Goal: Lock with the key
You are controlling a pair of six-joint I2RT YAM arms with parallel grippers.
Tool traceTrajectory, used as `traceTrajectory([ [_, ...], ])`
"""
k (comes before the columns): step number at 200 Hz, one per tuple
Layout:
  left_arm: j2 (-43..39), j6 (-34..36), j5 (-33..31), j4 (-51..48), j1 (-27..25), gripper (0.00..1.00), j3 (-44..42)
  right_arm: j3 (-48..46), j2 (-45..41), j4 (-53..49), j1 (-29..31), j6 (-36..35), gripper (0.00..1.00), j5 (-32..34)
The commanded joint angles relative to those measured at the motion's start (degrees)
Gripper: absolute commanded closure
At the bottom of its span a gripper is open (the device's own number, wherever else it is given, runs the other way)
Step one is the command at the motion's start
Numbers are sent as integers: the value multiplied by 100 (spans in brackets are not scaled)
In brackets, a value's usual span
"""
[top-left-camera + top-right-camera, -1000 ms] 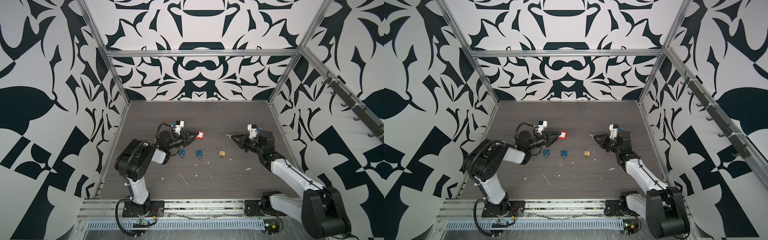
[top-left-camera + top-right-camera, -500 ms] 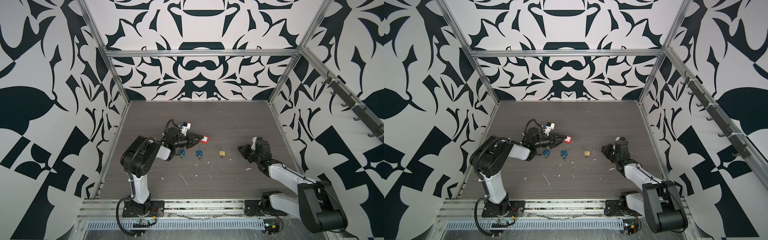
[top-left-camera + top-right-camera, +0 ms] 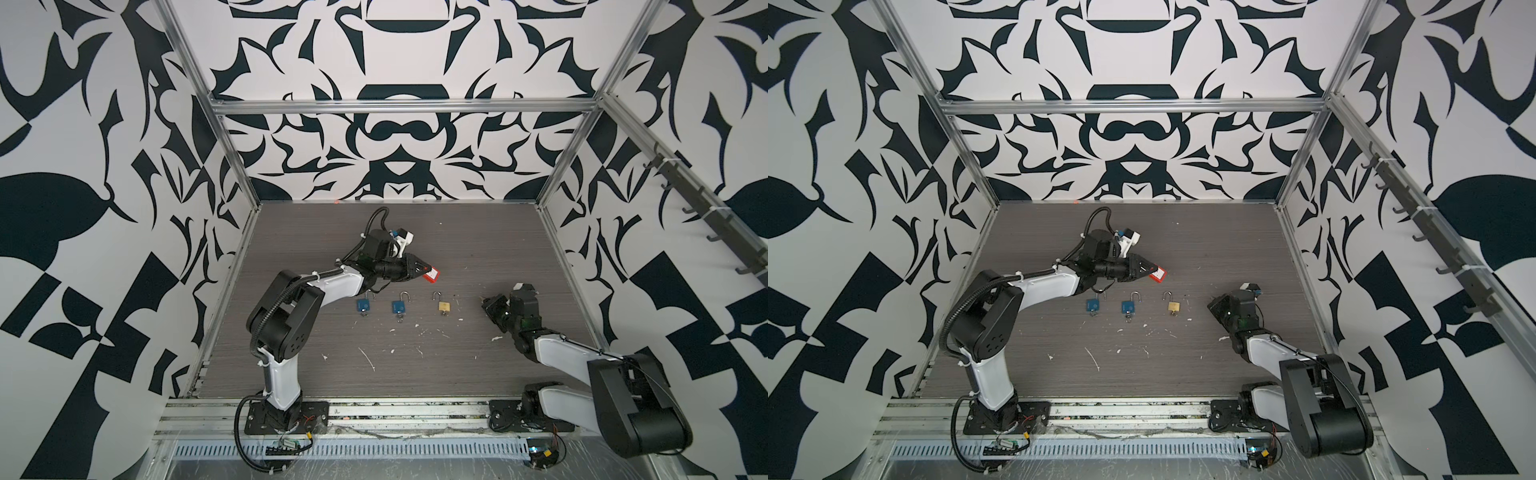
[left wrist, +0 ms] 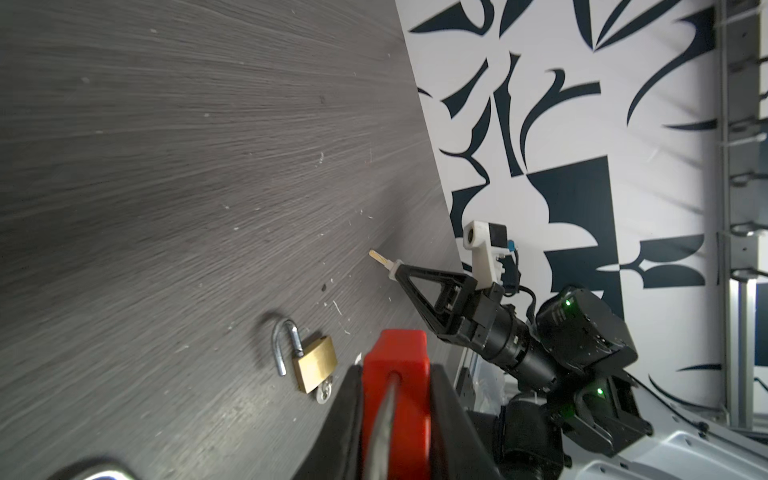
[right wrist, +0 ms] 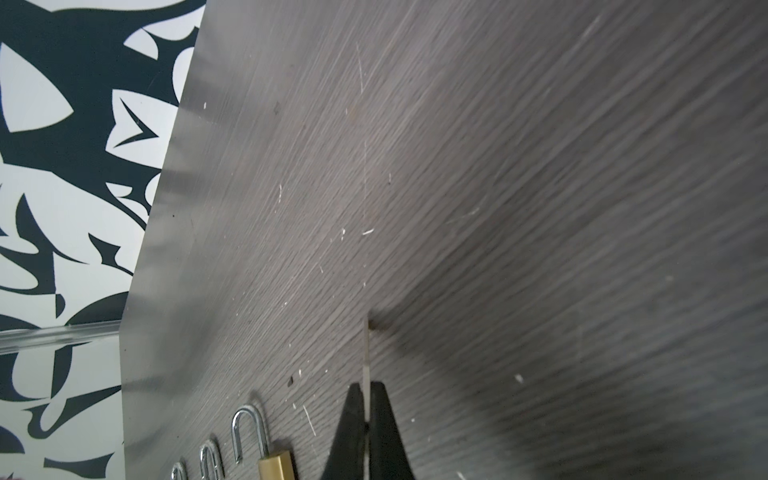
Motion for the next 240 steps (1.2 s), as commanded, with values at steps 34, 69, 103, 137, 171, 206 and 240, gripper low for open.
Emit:
traceTrajectory([
  [34,810,1868,403,-2386,-235,100,1679,-264,396,605,-53,342,100,467],
  [69,1369,2519,832,-3164,-367,100,2460,-277,548,580,-95,333,97,266],
  [103,1965,3263,848,-4264,-629,100,3423,-333,384,356,-104,247,90,262],
  [137,2505,3598,926,-4813,-793,100,4149,-379,218,99,-128,177,87,162],
  [171,2808,3763,1255,-4986,-854,100,4596,-394,131,35,-146,122,72,76],
  [206,3334,4295,1319,-5847,-970,100,5457,-392,-182,-192,-181,131,64,-46],
  [240,3798,4420,1430,-6061,-970,100,5967,-382,-1274,-1116,-191,80,64,180],
])
